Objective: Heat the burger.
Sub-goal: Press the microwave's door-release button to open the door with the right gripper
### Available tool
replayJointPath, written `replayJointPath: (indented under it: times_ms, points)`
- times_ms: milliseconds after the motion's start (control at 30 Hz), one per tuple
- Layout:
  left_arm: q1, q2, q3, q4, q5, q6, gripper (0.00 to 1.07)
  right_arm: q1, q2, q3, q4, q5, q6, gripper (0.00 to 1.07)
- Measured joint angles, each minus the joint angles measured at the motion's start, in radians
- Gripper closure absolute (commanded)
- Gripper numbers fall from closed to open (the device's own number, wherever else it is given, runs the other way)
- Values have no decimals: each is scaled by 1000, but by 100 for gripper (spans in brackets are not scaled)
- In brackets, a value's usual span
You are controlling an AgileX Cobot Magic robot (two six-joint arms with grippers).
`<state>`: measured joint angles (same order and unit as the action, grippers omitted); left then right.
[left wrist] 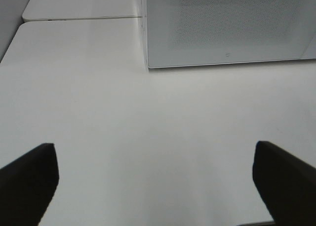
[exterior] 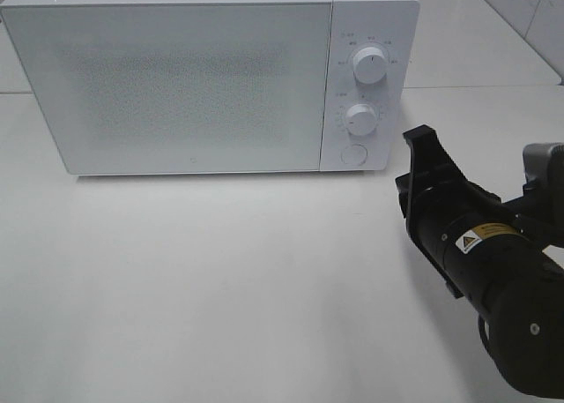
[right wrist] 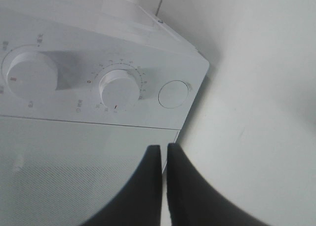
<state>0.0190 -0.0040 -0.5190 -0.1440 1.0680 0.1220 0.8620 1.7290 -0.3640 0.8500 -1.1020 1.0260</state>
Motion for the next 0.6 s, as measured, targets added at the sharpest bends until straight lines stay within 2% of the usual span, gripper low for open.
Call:
replayJointPath:
  times_ms: [167,500,600]
  points:
    - [0,0,0,0,0,0,7,0,0,0,-5,41,177,107]
    - [0,0,0,0,0,0,7,-9,19,-24,-18,55,211,107]
    - [0,0,0,0,0,0,7,-47,54,-65,-56,86,236,107]
